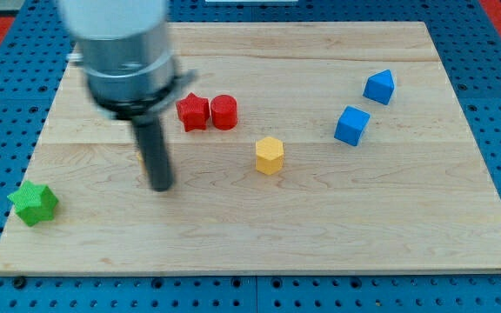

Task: Move the yellow heart to the right of the green star

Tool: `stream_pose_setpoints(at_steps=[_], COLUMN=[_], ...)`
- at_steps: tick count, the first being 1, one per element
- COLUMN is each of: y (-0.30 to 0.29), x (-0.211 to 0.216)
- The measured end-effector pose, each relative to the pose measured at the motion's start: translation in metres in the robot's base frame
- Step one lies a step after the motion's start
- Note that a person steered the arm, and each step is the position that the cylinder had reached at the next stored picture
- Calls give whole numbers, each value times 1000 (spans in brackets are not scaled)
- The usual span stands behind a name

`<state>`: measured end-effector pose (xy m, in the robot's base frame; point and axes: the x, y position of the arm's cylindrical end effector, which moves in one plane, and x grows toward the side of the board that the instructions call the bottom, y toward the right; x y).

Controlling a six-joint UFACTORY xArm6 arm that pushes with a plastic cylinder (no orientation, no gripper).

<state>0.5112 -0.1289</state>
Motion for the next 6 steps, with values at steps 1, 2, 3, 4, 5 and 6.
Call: stream_pose_setpoints(at_steps=[1, 2, 3, 4, 5, 6], y=[38, 69, 25, -43, -52, 52], x=[-4, -10, -62, -25, 22, 20])
